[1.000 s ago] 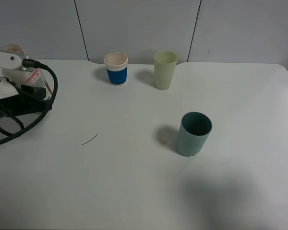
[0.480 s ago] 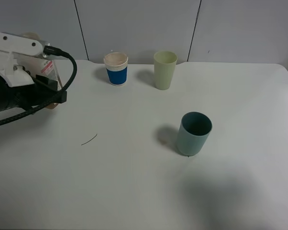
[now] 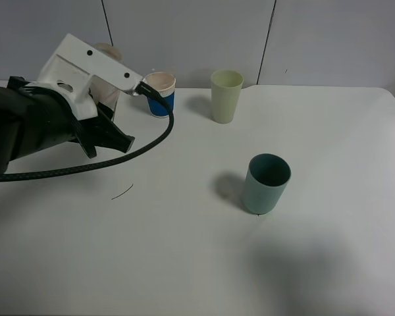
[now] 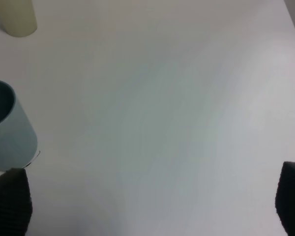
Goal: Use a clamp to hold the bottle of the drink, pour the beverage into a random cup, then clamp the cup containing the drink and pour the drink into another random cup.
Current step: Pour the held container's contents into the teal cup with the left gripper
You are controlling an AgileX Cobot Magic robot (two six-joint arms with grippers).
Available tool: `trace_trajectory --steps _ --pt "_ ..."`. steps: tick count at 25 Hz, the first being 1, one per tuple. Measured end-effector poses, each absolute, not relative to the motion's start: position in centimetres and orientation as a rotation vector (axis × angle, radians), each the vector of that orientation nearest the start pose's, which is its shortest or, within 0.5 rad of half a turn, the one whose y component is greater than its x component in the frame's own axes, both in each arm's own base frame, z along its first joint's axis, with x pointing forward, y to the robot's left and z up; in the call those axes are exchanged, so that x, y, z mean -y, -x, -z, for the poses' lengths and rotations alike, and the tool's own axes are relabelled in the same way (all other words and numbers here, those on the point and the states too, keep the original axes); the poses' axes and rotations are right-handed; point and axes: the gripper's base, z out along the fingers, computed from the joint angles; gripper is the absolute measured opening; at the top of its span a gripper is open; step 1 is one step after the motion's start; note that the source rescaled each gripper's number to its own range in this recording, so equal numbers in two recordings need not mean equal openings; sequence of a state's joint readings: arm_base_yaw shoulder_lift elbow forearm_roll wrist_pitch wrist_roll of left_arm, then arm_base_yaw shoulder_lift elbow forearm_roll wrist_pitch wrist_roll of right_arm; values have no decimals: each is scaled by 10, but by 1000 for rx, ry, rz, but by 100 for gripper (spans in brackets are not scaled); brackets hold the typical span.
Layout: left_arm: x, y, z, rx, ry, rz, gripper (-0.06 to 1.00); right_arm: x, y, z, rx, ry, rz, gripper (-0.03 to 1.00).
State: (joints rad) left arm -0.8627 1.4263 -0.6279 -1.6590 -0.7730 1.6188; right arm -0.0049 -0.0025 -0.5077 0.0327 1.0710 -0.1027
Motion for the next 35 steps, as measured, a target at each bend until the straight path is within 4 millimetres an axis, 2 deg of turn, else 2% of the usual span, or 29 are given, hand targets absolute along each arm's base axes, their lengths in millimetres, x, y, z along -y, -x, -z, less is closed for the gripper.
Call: trace_trajectory --steps 16,27,31,35 --pt "232 -210 -191 -2030 -751 -390 6 -3 7 -279 -2042 102 28 100" --pt "272 -212 -184 -1972 -855 -389 6 -3 7 -279 -2042 102 28 100" --pt "279 -216 -182 -1957 -873 -396 6 -3 7 -279 -2042 102 28 100" --pt "288 -214 -172 -1900 -961 -422 6 -3 7 -279 -2042 102 28 100"
